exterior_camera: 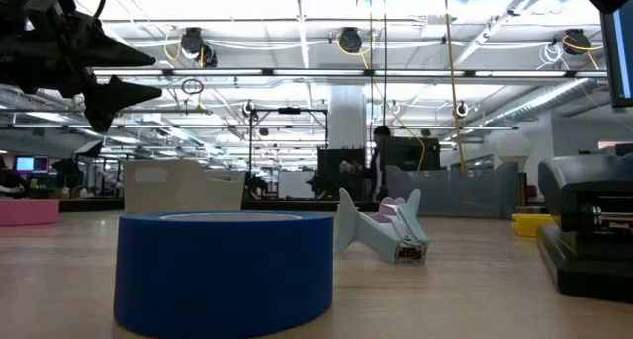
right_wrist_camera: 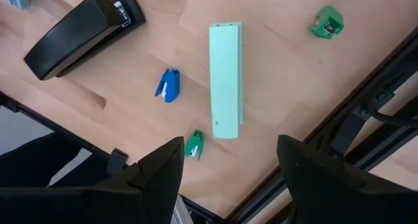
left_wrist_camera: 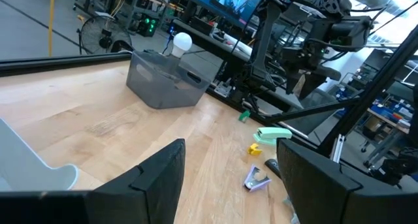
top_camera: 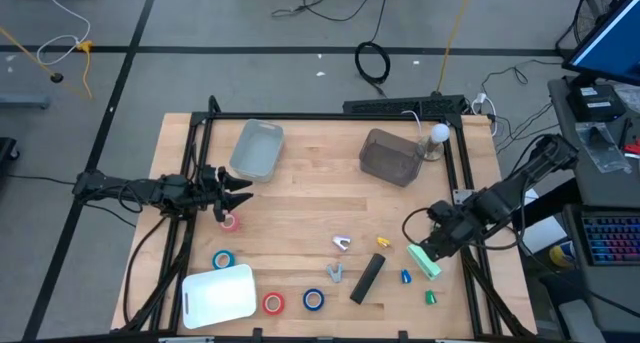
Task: Pick and place Stapler, Stapler remover, tape
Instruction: Put the green stapler into the gray bin
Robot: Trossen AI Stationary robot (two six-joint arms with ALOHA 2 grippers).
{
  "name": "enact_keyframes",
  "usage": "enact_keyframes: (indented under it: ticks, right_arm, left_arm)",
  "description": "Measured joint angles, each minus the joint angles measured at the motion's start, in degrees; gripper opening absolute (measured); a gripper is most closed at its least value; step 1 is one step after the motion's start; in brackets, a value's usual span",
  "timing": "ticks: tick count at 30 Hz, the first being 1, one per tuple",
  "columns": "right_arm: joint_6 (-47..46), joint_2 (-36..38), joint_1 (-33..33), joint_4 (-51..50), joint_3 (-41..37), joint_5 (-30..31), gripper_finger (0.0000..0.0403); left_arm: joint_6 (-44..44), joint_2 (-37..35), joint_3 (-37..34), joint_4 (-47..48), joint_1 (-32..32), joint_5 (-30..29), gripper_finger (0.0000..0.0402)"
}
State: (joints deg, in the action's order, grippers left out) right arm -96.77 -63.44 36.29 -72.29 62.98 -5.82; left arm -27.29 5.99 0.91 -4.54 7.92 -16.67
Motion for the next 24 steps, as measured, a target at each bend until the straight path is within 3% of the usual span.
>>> enact_keyframes:
  ticks: [24]
  right_arm:
    - [3.1,-9.2,1.6,-0.7,0.0,-0.2,0.0231]
  left_arm:
    - [0.0,0.0,0.0,0.0,0.0,0.0,0.0244]
